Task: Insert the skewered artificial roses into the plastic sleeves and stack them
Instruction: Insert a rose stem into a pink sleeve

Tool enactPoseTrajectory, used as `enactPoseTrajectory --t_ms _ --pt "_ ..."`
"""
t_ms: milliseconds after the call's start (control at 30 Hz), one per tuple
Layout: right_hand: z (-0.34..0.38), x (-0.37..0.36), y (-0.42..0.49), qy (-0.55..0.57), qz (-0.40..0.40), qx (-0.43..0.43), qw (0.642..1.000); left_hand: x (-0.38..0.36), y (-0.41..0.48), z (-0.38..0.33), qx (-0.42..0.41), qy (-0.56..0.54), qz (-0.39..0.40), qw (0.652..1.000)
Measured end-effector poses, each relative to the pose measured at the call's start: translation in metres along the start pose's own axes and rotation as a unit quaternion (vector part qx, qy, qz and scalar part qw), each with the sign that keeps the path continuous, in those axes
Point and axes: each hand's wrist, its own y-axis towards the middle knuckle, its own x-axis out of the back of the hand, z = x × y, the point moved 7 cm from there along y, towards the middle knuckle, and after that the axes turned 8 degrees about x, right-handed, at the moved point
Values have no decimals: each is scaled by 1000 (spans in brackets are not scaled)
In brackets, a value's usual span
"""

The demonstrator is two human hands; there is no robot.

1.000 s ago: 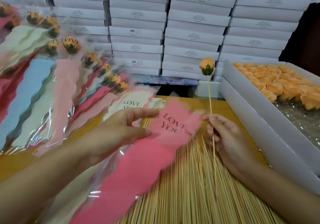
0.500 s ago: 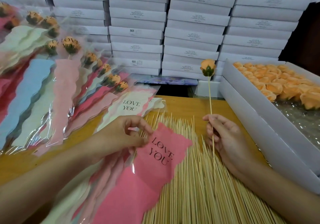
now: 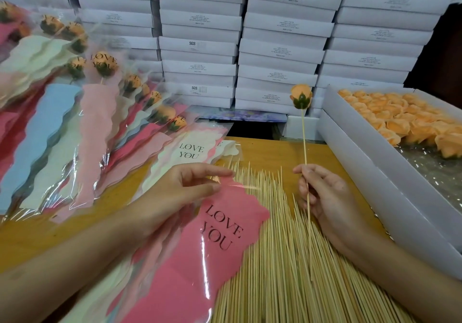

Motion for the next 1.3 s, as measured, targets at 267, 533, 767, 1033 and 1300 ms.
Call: enactPoseTrajectory --t_ms 267,533,767,1033,1300 --pt "13 -5 1 -13 6 23 1000 9 7 9 -33 14 -91 995" --pt "50 -6 16 4 -44 72 996 7 9 8 -61 39 -77 994" --pt "76 -13 36 10 -79 114 990 10 11 5 -94 1 -89 992" --pt "67 -20 39 -51 -61 133 988 13 11 6 -99 9 -104 990" --pt "46 -25 42 -11 -30 74 997 11 8 2 -109 29 -112 987"
